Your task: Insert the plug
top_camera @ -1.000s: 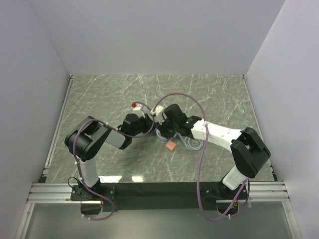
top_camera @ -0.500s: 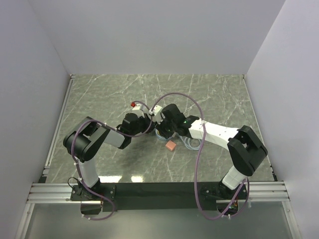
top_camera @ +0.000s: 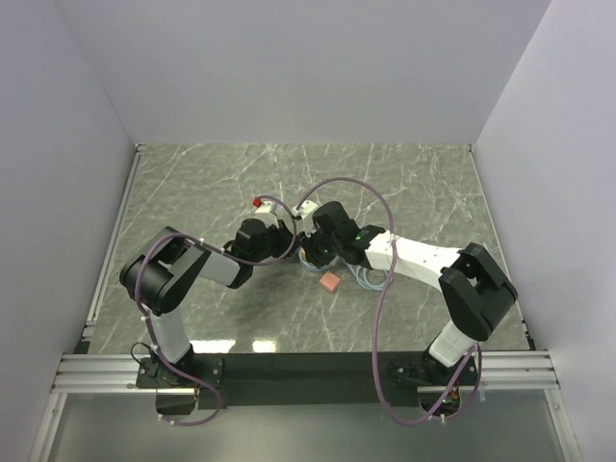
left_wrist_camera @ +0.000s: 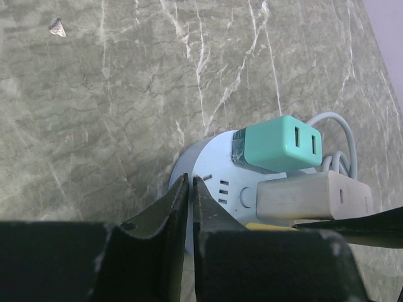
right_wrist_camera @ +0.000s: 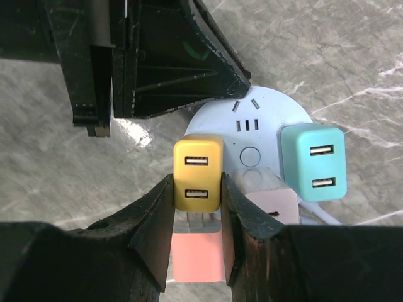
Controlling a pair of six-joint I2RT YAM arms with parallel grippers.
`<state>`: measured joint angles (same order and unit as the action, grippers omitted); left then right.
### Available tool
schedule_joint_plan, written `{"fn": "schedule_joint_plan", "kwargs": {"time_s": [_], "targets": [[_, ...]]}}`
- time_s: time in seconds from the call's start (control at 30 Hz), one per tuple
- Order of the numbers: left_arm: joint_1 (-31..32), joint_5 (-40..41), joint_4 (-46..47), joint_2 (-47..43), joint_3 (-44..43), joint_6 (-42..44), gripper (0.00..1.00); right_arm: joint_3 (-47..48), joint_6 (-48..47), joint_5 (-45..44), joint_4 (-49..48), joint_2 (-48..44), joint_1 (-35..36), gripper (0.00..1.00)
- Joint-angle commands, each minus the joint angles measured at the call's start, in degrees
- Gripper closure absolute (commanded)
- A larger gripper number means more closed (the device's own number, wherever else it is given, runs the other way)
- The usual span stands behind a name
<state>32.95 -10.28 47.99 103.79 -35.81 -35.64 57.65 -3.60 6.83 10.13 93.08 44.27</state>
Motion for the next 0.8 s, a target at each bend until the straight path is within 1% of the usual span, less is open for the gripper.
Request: {"fn": "schedule_joint_plan", "kwargs": {"time_s": [0.0,0.1,0.33,0.63,0.77], "targets": [[0.3,-0.5,-1.6,-2.3,0.7,1.6,0.87,-2.5,6.6,4.1,1.6,3.8,1.7,1.00],[0.3,-0.2,-2.0,-2.6,0.7,2.0,0.87,-2.6,7.0,3.0,1.7,4.9,2.7,1.00],[0.3,0.6,-3.3,-3.2,0.4,3.0,0.88,-1.3,7.2,-0.7,5.8,7.5,5.9,1.00],[0.3,-0.2,-3.3,-2.8,0.2,3.2,0.88,-1.5,11.9,-2.5,8.2,9.5,7.1,1.00],[0.2,-0.4,-3.4,-2.5,0.0,3.3,0.89,-3.8,14.7,-2.1,7.4,9.5,7.2,1.00]]}}
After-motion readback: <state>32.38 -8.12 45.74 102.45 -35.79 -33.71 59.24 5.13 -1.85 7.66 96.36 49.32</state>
